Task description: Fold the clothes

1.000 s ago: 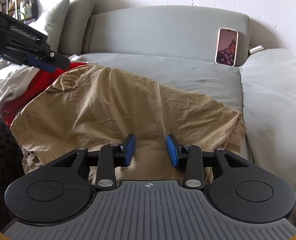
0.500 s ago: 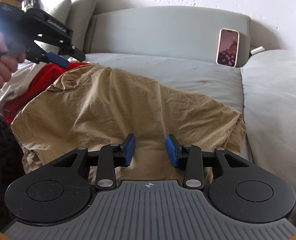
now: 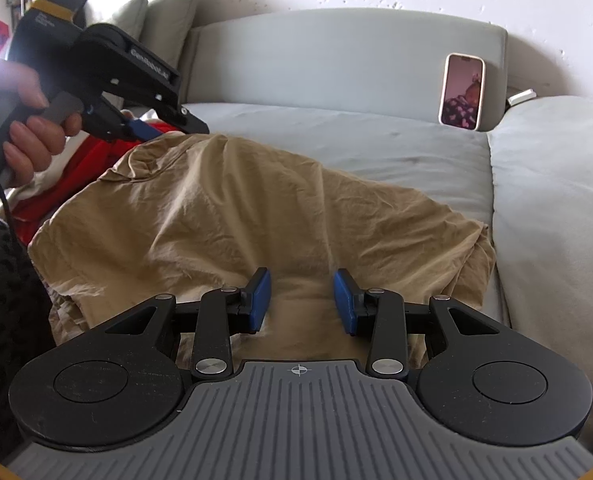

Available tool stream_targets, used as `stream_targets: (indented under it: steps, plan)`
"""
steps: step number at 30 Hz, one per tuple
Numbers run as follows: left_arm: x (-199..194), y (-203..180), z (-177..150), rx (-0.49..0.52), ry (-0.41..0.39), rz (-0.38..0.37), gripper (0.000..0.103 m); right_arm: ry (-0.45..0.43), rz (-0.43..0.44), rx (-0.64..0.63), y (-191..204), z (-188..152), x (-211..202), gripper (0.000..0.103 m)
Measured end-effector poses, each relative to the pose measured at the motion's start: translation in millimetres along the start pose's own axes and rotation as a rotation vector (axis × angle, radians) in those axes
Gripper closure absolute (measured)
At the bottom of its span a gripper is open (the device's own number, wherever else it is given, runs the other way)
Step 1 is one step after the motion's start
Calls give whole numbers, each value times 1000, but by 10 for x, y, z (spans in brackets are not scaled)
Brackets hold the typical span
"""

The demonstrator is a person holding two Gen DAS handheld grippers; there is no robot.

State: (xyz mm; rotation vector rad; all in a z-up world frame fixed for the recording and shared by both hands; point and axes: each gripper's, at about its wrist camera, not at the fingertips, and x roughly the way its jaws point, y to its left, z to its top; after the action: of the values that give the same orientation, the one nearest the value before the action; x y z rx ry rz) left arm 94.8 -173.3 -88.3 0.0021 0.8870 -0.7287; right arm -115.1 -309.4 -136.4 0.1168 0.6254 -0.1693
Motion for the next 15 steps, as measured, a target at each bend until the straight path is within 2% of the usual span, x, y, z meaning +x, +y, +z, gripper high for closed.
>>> stream_targets:
  steps: [3, 6, 8, 10, 11, 12, 15]
  plan:
    - [-72, -77, -126, 31, -55, 56, 92, 5, 14, -5, -13, -2, -12, 62]
    - [-95, 20, -162, -53, -63, 83, 91, 15, 7, -3, -27, -15, -19, 65]
    - [-133, 62, -155, -89, -82, 91, 85, 16, 5, 12, -56, -22, -15, 65]
    - [-393, -81, -131, -9, -250, 138, 89, 14, 4, 7, -59, -26, -7, 65]
    - [-519, -155, -120, 35, -331, 154, 88, 13, 4, 2, -58, -28, -5, 65]
    - [-611, -239, -117, 89, -387, 124, 88, 12, 8, 4, -67, -30, -4, 65]
    - [-614, -449, -150, 183, -355, -84, 86, 8, 19, 12, -96, -36, -3, 65]
